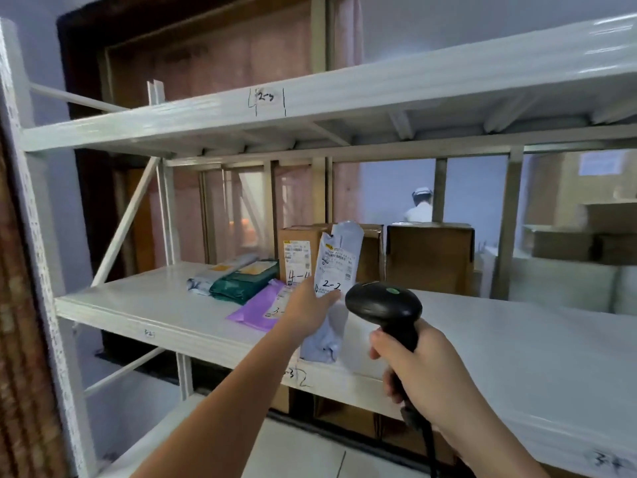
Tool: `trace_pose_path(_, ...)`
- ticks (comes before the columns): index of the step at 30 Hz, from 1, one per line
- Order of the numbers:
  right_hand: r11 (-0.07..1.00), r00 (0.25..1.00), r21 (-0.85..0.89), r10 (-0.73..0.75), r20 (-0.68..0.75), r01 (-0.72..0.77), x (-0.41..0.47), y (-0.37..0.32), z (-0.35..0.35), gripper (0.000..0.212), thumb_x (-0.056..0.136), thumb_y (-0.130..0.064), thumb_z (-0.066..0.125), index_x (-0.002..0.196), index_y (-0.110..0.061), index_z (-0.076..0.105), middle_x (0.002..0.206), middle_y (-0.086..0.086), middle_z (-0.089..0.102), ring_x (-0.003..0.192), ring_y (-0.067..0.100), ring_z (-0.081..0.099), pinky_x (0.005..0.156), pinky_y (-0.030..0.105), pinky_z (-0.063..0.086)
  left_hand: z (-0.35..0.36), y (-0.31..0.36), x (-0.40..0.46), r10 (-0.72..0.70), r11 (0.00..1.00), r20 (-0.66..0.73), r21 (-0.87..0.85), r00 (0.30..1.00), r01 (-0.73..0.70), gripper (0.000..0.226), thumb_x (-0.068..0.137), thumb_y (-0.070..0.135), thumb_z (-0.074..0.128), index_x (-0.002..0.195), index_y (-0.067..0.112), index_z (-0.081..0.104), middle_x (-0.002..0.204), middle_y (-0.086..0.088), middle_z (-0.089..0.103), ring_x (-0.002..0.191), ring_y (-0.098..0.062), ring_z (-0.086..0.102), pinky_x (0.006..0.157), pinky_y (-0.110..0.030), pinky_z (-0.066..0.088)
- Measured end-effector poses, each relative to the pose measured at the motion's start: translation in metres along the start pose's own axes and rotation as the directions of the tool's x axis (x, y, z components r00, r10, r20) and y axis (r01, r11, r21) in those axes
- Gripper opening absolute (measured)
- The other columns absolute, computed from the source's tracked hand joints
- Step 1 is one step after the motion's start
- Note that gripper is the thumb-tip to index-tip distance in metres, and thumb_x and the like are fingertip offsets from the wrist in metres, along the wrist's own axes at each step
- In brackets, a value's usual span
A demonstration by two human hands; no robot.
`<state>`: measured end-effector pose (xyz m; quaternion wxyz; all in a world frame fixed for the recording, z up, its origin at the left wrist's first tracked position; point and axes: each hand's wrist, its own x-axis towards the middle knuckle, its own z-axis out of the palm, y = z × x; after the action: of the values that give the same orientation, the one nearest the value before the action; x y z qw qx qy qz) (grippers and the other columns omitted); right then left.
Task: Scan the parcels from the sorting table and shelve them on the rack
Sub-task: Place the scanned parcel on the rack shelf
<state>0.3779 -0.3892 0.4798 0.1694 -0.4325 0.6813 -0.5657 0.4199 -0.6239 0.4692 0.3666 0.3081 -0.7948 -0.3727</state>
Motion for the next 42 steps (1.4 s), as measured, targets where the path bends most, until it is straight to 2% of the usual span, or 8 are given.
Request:
trace_pose_path(6, 0.997, 1.000, -0.078, 0.016, -0.021, -0.018, 0.030, 0.012, -0.006, 0.013, 0.096, -0.027, 0.060, 0.090, -0.015, 0.064, 0.056, 0.007, 0.065, 0.047, 0.014, 0.061, 0.052, 0.023, 0.055, 0.015, -0.023, 0.046, -0.097, 0.991, 0.023, 0.098, 0.995, 0.095, 0.046, 0.103, 0.033, 0.067, 0.142, 0.012, 0.055, 0.141, -0.008, 0.065, 0.125, -0.030, 0.063, 0.105, -0.045, 0.051)
trace_pose_path(15, 0.992, 0.998, -0.114, 0.050, -0.046, -0.055, 0.053, 0.017, 0.022, 0.014, 0.096, -0.026, 0.059, 0.091, -0.014, 0.062, 0.058, 0.011, 0.067, 0.048, 0.017, 0.061, 0.052, 0.026, 0.053, 0.013, -0.043, 0.068, -0.140, 0.915, 0.061, 0.390, 0.988, 0.105, 0.057, 0.097, 0.040, 0.072, 0.134, 0.013, 0.038, 0.119, -0.010, 0.066, 0.101, -0.026, 0.064, 0.086, -0.039, 0.053)
trace_pose_path(20, 0.989, 0.994, -0.125, 0.069, -0.079, -0.079, 0.062, 0.013, 0.044, 0.015, 0.095, -0.026, 0.060, 0.089, -0.013, 0.062, 0.055, 0.008, 0.065, 0.046, 0.017, 0.060, 0.050, 0.024, 0.049, 0.009, -0.040, 0.073, -0.060, 0.759, 0.083, 0.651, 0.995, -0.008, 0.055, 0.102, 0.035, 0.062, 0.145, 0.012, 0.038, 0.133, -0.012, 0.061, 0.122, -0.031, 0.061, 0.103, -0.043, 0.054)
trace_pose_path(24, 0.986, 0.988, -0.121, 0.101, -0.113, -0.115, 0.064, 0.011, 0.056, 0.017, 0.094, -0.027, 0.060, 0.089, -0.011, 0.063, 0.053, 0.010, 0.064, 0.046, 0.018, 0.059, 0.053, 0.026, 0.052, 0.004, -0.034, 0.072, 0.149, 0.621, 0.129, 0.759, 0.980, -0.194, 0.057, 0.100, 0.029, 0.064, 0.149, 0.017, 0.040, 0.144, -0.010, 0.046, 0.134, -0.030, 0.044, 0.114, -0.044, 0.042)
trace_pose_path(31, 0.972, 0.941, -0.099, 0.177, -0.288, -0.213, 0.042, 0.012, 0.052, 0.020, 0.093, -0.030, 0.061, 0.088, -0.010, 0.063, 0.058, 0.018, 0.067, 0.046, 0.017, 0.058, 0.051, 0.026, 0.050, 0.044, -0.010, 0.062, 0.442, 0.664, 0.540, 0.340, 0.716, -0.666, 0.031, 0.095, 0.038, 0.057, 0.118, 0.020, 0.068, 0.115, -0.003, 0.067, 0.110, -0.026, 0.062, 0.100, -0.045, 0.051)
trace_pose_path(33, 0.964, 0.915, -0.088, 0.205, -0.349, -0.249, 0.027, 0.014, 0.044, 0.020, 0.094, -0.029, 0.061, 0.088, -0.010, 0.062, 0.058, 0.017, 0.066, 0.046, 0.017, 0.058, 0.051, 0.024, 0.049, 0.065, 0.006, 0.055, 0.357, 0.646, 0.649, 0.347, 0.671, -0.680, 0.013, 0.097, 0.038, 0.059, 0.096, 0.027, 0.065, 0.096, 0.005, 0.062, 0.098, -0.021, 0.061, 0.096, -0.042, 0.054)
trace_pose_path(35, 0.957, 0.885, -0.079, 0.226, -0.407, -0.281, 0.008, 0.017, 0.032, 0.019, 0.094, -0.029, 0.061, 0.089, -0.010, 0.061, 0.055, 0.013, 0.065, 0.046, 0.016, 0.058, 0.051, 0.026, 0.049, 0.087, 0.026, 0.043, 0.311, 0.636, 0.731, 0.315, 0.608, -0.704, 0.023, 0.099, 0.033, 0.065, 0.079, 0.034, 0.055, 0.087, 0.007, 0.059, 0.093, -0.020, 0.062, 0.096, -0.041, 0.056)
trace_pose_path(42, 0.932, 0.746, -0.026, 0.273, -0.607, -0.362, -0.079, 0.016, -0.022, 0.014, 0.095, -0.025, 0.062, 0.091, -0.012, 0.061, 0.054, 0.006, 0.064, 0.045, 0.011, 0.059, 0.049, 0.022, 0.051, 0.163, 0.082, -0.033, 0.469, 0.616, 0.757, 0.088, 0.455, -0.783, 0.025, 0.101, 0.041, 0.061, 0.120, 0.028, 0.069, 0.120, 0.001, 0.072, 0.111, -0.023, 0.065, 0.106, -0.044, 0.051)
